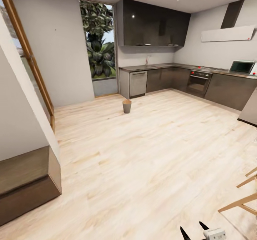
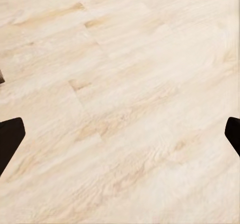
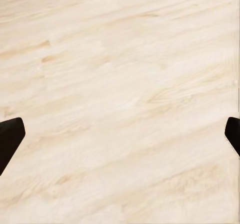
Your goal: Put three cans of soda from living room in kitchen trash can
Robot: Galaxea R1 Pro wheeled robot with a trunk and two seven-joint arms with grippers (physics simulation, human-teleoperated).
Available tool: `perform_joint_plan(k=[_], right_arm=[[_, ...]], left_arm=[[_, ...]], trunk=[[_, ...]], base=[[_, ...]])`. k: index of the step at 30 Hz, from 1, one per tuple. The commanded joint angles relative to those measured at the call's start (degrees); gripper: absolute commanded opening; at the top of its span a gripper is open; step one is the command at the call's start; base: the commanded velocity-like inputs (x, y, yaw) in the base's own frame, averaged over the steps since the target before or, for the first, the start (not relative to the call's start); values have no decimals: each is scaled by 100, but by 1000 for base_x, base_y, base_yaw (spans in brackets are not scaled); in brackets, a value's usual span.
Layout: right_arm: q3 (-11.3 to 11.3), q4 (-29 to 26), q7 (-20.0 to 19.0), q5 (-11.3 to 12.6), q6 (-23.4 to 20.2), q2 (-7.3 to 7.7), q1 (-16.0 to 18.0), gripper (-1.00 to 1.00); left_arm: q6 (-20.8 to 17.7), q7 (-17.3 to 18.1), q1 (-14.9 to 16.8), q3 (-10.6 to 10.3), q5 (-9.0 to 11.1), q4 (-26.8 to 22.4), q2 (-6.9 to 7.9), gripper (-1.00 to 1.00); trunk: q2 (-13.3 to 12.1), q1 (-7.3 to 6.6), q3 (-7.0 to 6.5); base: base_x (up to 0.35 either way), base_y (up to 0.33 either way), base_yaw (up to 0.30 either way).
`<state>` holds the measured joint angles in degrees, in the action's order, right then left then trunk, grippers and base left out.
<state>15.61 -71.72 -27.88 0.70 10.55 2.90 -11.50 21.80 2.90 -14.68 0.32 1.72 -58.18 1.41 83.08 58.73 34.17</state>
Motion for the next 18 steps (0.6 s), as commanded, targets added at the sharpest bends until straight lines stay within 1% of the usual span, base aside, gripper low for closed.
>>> perform_joint_plan(k=[1, 11, 14, 18], right_arm=[[1, 0, 0, 0, 0, 0, 0, 100], [2, 0, 2, 0, 0, 0, -1, 100], [3, 0, 2, 0, 3, 0, -1, 100], [3, 0, 2, 0, 7, 0, -1, 100]], left_arm=[[0, 0, 0, -1, 1, 0, 0, 100], [0, 0, 0, 2, 0, 0, 0, 100], [1, 0, 0, 2, 3, 0, 0, 100], [0, 0, 0, 0, 3, 0, 0, 100]], trunk=[[0, 0, 3], [0, 0, 27], [0, 0, 36], [0, 0, 41]], base=[[324, 30, -208], [324, 7, -203], [324, 1, -126], [324, 0, -53]])
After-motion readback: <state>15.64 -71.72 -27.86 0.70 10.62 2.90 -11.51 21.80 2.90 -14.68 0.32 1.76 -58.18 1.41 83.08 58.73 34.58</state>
